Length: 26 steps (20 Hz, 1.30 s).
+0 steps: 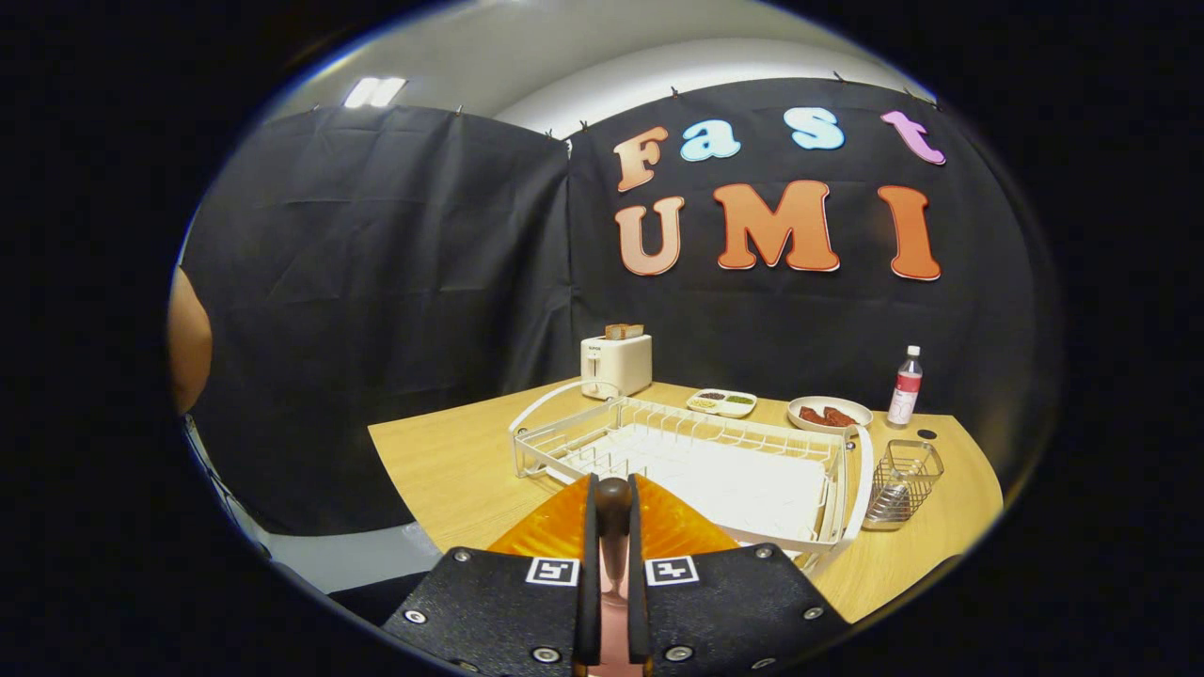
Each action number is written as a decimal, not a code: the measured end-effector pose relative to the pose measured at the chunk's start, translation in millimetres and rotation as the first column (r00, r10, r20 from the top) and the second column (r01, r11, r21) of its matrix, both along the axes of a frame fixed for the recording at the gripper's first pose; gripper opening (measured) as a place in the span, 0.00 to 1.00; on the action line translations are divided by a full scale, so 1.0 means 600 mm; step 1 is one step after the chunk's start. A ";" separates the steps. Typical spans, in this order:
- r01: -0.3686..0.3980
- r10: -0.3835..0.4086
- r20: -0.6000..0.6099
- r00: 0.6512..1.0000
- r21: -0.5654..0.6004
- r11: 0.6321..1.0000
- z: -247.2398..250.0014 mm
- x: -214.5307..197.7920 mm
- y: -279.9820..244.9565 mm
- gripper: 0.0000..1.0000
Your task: Take the plate from the dish rack, then take the spoon from the basket and place it into the plate.
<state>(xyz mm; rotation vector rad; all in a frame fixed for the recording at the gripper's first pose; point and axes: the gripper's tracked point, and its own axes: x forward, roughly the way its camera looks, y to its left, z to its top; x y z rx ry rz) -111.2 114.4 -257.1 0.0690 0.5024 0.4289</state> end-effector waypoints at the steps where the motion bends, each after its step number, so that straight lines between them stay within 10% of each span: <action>1: 0.014 -0.014 -0.011 1.000 0.005 1.000 -0.002 -0.007 -0.011 0.11; 15: 0.209 -0.204 -0.110 0.973 0.037 0.977 -0.046 -0.037 -0.119 0.18; 26: 0.343 -0.340 0.125 0.932 0.001 0.939 0.090 0.046 -0.173 0.69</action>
